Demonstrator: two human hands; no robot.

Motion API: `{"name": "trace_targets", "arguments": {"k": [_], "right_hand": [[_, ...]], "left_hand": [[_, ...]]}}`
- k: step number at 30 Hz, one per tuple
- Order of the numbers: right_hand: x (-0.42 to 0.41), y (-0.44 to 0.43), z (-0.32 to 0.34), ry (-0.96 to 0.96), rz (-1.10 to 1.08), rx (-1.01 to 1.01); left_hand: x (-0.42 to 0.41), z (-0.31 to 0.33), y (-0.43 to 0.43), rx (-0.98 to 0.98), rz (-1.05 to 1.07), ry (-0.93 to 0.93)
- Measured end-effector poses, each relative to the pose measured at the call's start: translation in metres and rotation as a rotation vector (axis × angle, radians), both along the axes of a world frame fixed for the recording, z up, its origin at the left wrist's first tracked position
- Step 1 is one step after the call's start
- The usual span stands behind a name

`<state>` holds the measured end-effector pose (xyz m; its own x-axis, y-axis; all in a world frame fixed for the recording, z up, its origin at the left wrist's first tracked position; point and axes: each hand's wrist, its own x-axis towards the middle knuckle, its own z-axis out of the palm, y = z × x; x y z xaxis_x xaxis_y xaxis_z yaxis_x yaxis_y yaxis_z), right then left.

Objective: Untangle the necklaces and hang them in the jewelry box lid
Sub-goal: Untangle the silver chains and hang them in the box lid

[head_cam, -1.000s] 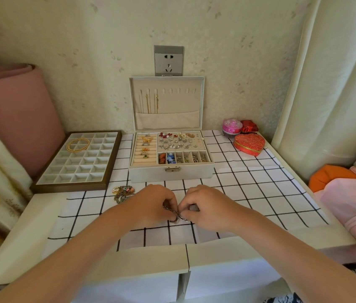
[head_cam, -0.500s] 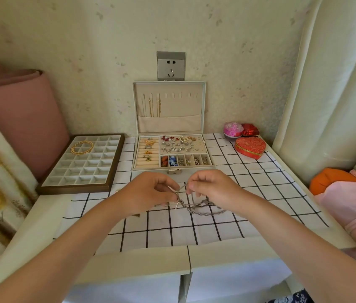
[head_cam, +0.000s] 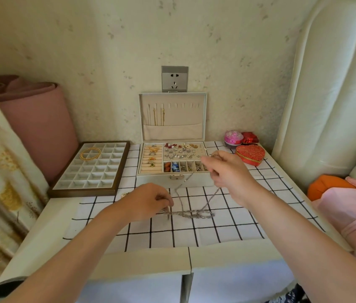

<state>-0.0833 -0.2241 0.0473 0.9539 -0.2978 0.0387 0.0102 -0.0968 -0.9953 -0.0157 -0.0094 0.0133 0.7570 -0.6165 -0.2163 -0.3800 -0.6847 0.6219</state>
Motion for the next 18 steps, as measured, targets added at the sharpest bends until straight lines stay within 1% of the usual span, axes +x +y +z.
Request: {"name": "trace_targets", "arguments": {"k": [1,3,5,6,8,10,13,15,18], "right_hand": [[0.000,-0.004,0.001,-0.025,-0.026,-0.167],[-0.002,-0.013,0.002,-0.050,-0.083,-0.588],[-0.005,-0.025,0.000,-0.027,-0.144,-0.961],[-0.009,-0.029,0.000,-0.008,-0.171,-1.082],[-0.015,-0.036,0.000,0.045,-0.207,-1.196],[-0.019,-0.038,0.002,0.122,-0.225,-1.289],[-0.018,-0.038,-0.003,0.303,-0.165,-1.449],[-0.017,-0.039,-0.009,0.406,-0.104,-1.483],[-0.017,-0.040,-0.020,0.496,-0.027,-1.449]], "left_hand": [[0.001,0.000,0.001,0.043,0.000,-0.019],[0.002,0.003,0.004,0.147,0.006,-0.086],[0.003,0.008,0.009,0.277,-0.006,-0.228],[0.004,0.010,0.012,0.338,-0.018,-0.303],[0.005,0.013,0.015,0.417,-0.031,-0.385],[0.005,0.014,0.014,0.453,-0.034,-0.411],[0.004,0.011,0.009,0.510,-0.060,-0.469],[0.005,0.007,0.008,0.534,-0.061,-0.498],[0.009,0.002,0.009,0.534,-0.065,-0.507]]}}
